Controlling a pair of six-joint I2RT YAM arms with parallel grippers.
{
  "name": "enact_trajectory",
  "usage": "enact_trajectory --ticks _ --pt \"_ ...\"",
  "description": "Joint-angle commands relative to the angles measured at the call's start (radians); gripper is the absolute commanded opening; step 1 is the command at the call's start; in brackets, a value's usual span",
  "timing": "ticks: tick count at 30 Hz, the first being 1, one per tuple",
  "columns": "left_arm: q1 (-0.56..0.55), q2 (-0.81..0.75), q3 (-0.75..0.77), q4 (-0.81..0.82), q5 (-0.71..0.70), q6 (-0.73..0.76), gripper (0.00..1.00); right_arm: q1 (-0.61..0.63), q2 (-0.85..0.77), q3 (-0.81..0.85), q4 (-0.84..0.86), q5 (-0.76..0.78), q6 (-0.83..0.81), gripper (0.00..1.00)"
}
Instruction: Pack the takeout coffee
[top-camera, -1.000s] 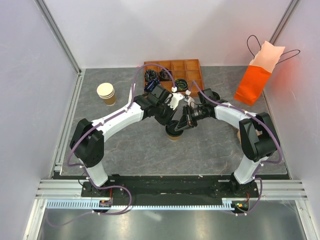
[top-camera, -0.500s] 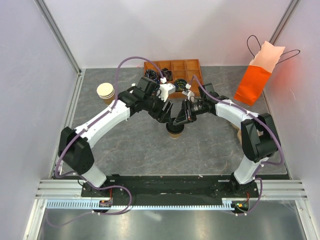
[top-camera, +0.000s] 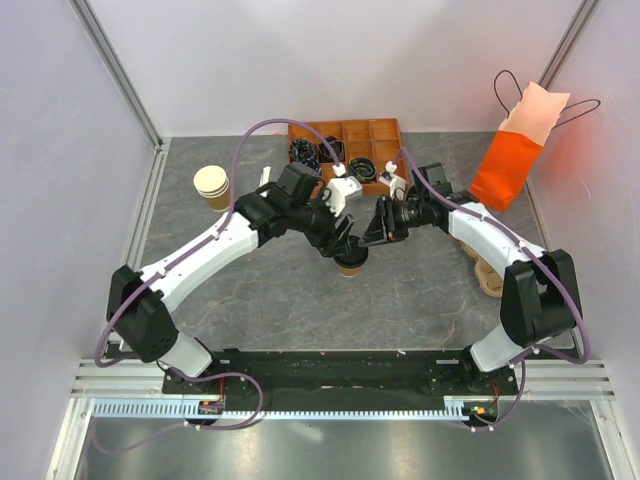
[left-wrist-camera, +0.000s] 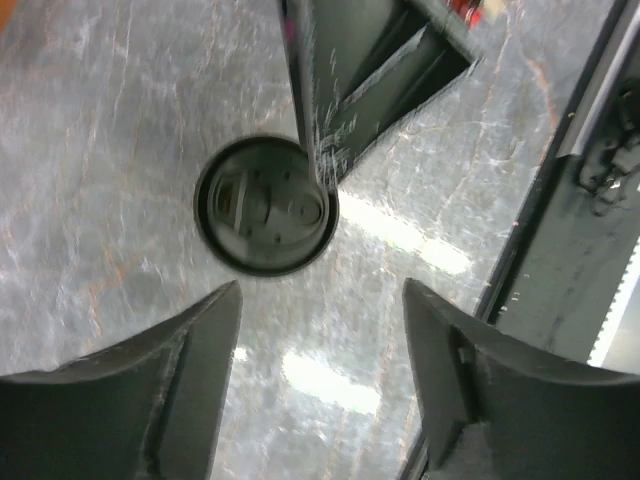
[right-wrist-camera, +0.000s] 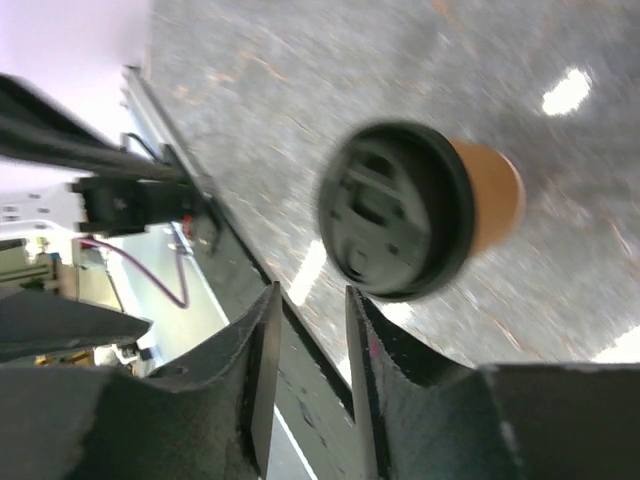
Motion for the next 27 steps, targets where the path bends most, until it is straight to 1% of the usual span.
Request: enact_trajectory --ticks 1,2,3,4,6,7,10,11,13,16,22,27 --pt "-0.051 0.087 0.098 -0.014 -0.072 0.068 0.65 -0.003 -0.029 -0.041 -0.084 0.062 -0.078 0.36" --pt "-0.063 0.1 0.107 -0.016 -0.101 0.069 0.6 -0.007 -0.031 -0.055 -0.087 0.062 -0.074 0.32" --pt "-0.071 0.131 0.119 -0.014 -0.11 0.071 0.57 -0.012 -0.035 -0.061 -0.087 0.067 -0.068 0.3" --pt "-0.085 0.145 0.125 -0.013 -0.124 0.066 0.51 -0.015 -0.043 -0.066 -0.089 0.077 -0.063 0.29" --pt "-0.088 0.179 0.133 -0.002 -0.139 0.043 0.45 -0.023 -0.057 -0.08 -0.092 0.087 -0.042 0.25" --pt "-0.088 0.188 0.133 0.007 -0.148 0.037 0.4 -0.024 -0.061 -0.081 -0.093 0.088 -0.035 0.23" --pt "-0.088 0.22 0.135 0.015 -0.151 0.015 0.33 -0.029 -0.095 -0.086 -0.09 0.1 0.006 0.12" --pt "-0.088 0.226 0.135 0.016 -0.151 0.009 0.32 -0.027 -0.109 -0.093 -0.078 0.103 0.021 0.07" --pt "-0.088 0.249 0.132 0.016 -0.156 0.0 0.27 -0.029 -0.144 -0.122 -0.015 0.1 0.102 0.06" --pt "-0.088 0.272 0.119 0.016 -0.156 -0.02 0.23 -0.029 -0.152 -0.144 0.031 0.103 0.185 0.0" --pt "-0.088 0.282 0.098 0.015 -0.148 -0.043 0.18 -0.029 -0.153 -0.14 0.059 0.136 0.245 0.0" --pt "-0.093 0.205 0.124 0.029 -0.131 -0.04 0.2 -0.027 -0.14 -0.146 0.077 0.131 0.239 0.0"
